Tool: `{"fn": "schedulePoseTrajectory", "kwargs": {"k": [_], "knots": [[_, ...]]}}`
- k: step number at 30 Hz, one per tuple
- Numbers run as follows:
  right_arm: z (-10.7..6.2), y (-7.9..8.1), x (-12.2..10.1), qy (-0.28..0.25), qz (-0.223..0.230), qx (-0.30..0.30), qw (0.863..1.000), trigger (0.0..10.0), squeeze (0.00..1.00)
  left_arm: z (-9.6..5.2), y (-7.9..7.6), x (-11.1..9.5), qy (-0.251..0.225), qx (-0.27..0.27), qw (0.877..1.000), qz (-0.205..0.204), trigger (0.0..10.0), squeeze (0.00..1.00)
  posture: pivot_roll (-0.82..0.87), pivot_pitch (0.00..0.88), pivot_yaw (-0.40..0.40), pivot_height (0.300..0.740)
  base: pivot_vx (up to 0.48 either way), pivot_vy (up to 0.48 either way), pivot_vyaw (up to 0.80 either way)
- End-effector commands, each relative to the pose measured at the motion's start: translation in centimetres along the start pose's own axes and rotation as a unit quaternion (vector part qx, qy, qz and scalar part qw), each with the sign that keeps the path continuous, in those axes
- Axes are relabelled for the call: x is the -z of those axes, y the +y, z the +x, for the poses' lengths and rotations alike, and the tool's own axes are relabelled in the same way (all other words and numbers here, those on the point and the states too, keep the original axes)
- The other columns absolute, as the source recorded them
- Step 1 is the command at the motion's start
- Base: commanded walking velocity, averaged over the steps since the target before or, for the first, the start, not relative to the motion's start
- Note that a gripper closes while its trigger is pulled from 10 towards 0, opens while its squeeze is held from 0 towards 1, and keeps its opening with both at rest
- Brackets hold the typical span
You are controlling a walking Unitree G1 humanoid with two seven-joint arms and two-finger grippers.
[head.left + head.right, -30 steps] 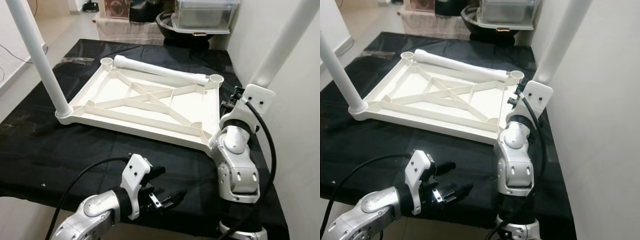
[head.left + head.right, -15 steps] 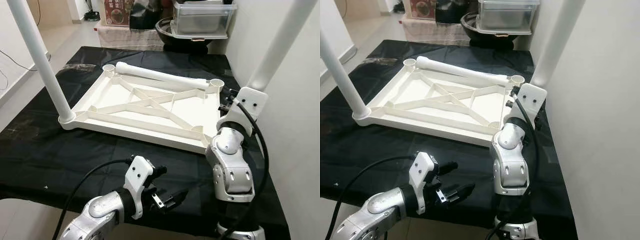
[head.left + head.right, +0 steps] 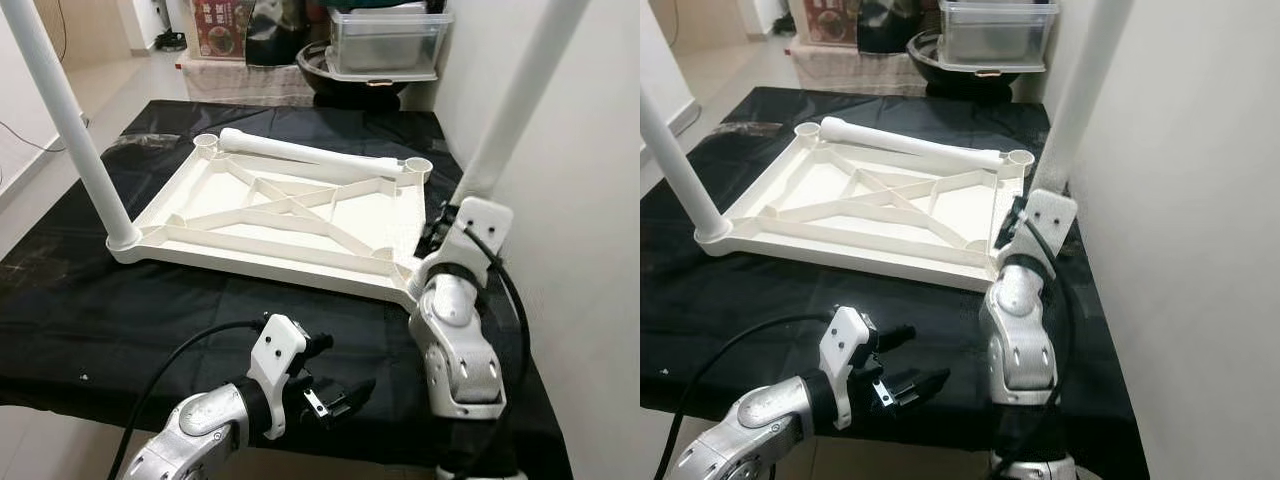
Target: Building children table
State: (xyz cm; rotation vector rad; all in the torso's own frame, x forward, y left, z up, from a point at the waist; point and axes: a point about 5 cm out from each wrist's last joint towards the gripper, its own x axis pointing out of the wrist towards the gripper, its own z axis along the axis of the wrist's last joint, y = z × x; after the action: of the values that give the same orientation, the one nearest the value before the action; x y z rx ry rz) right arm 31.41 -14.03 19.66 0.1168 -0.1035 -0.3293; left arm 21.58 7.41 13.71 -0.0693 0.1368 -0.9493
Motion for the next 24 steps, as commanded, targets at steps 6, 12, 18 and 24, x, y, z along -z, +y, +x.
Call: {"fn": "schedulePoseTrajectory", "kwargs": {"k": [6, 12, 18, 24], "knots": [[0.7, -1.5, 0.3, -0.003, 0.022, -0.108, 0.994, 10.0, 0.00, 0.1, -0.1, 0.3, 0.000, 0.002, 1.000, -0.003, 10.0, 0.00, 0.18, 0.048, -0.027, 0.740, 0.000, 0.000, 0.00], [1.3, -2.0, 0.1, -0.014, 0.021, -0.137, 0.990, 10.0, 0.00, 0.1, -0.1, 0.3, 0.000, 0.002, 1.000, -0.001, 10.0, 0.00, 0.19, 0.050, -0.028, 0.740, 0.000, 0.000, 0.00], [2.8, -3.1, -0.5, -0.033, 0.011, -0.214, 0.976, 10.0, 0.00, 0.1, -0.1, 0.3, 0.000, 0.005, 1.000, 0.002, 10.0, 0.00, 0.19, 0.050, -0.028, 0.740, 0.000, 0.000, 0.00], [4.1, -3.4, -0.8, -0.020, 0.000, -0.295, 0.955, 10.0, 0.00, 0.0, -0.2, 0.2, -0.001, 0.004, 1.000, 0.002, 10.0, 0.00, 0.20, 0.058, -0.032, 0.740, 0.000, 0.000, 0.00]]}}
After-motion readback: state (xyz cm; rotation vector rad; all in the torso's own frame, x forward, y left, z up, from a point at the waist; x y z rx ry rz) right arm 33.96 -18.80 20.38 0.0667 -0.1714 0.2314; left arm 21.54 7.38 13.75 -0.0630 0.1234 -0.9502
